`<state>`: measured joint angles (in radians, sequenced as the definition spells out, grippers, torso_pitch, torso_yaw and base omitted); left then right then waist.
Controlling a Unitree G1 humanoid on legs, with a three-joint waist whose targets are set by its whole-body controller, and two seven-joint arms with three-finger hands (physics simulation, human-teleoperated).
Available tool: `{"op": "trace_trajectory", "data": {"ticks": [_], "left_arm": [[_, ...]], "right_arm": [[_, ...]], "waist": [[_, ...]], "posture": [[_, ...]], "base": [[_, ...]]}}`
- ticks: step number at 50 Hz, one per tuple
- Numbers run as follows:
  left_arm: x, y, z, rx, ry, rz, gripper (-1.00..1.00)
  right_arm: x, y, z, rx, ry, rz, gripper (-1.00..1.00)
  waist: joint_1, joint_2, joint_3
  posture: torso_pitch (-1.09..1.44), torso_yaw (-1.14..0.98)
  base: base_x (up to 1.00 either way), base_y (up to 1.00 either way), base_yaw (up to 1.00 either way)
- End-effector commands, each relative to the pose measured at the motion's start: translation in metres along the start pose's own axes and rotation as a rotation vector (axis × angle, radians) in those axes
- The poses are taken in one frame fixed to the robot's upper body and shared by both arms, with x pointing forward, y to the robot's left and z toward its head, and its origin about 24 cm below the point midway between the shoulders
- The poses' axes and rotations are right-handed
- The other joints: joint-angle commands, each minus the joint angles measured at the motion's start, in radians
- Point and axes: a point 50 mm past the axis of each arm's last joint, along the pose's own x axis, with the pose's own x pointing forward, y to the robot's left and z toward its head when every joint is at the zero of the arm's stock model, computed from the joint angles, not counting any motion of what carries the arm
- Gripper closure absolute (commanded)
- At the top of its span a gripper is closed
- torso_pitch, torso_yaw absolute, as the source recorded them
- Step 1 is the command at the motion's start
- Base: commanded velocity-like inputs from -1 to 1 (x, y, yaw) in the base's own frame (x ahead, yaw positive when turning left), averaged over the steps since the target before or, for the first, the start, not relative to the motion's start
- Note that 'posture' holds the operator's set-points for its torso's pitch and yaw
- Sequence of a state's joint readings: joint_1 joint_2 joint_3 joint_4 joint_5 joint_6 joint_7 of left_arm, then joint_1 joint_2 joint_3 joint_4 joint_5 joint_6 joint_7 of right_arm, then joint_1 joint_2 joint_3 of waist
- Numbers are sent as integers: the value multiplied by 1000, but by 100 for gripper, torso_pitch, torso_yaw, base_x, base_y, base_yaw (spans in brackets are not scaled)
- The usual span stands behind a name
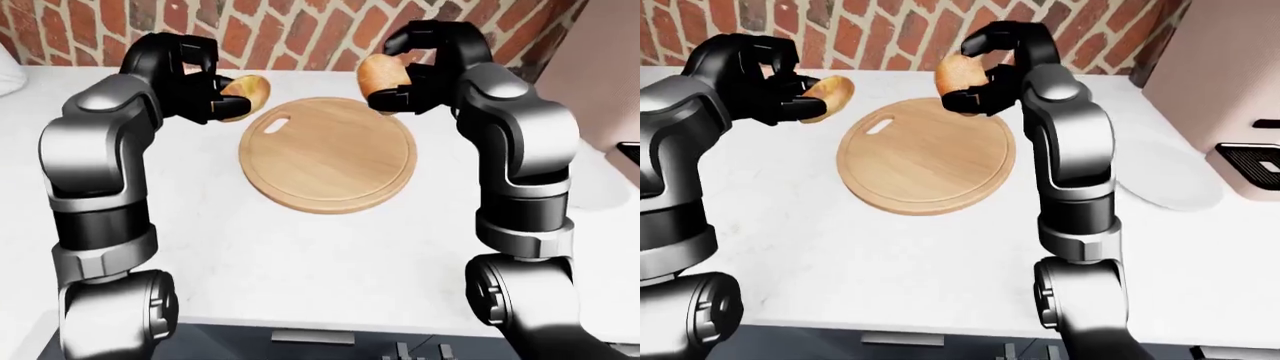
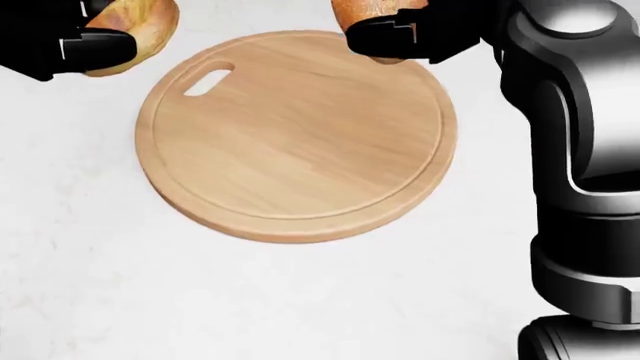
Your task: Place all breads on the cutting board.
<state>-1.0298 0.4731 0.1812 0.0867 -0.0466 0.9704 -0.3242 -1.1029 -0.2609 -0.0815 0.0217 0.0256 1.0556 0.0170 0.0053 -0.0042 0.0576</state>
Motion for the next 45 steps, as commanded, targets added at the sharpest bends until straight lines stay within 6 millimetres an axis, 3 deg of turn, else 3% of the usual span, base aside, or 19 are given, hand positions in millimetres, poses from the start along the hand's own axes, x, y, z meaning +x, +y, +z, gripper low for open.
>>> {"op": "trace_trajectory", "data": {"ticks": [1, 13, 29, 45], "left_arm": [[-8, 2, 26, 25, -121, 13, 100], [-6, 1, 29, 25, -123, 9, 100], [-4, -1, 29, 23, -126, 3, 100], [-4, -5, 28, 23, -126, -8, 100]], "right_arm": [[-6, -3, 23, -17, -106, -12, 100], [12, 5, 13, -138, -72, 30, 100], [27, 18, 32, -421, -51, 139, 100], [32, 31, 10, -465, 9, 206, 100]], "waist": [[-1, 8, -38], [-4, 14, -43], [-9, 23, -44], [-10, 27, -43]], "posture": [[0, 0], [0, 0], [0, 0], [0, 0]], "base": [[0, 0, 0], [0, 0, 0], [0, 0, 0], [0, 0, 0]]}}
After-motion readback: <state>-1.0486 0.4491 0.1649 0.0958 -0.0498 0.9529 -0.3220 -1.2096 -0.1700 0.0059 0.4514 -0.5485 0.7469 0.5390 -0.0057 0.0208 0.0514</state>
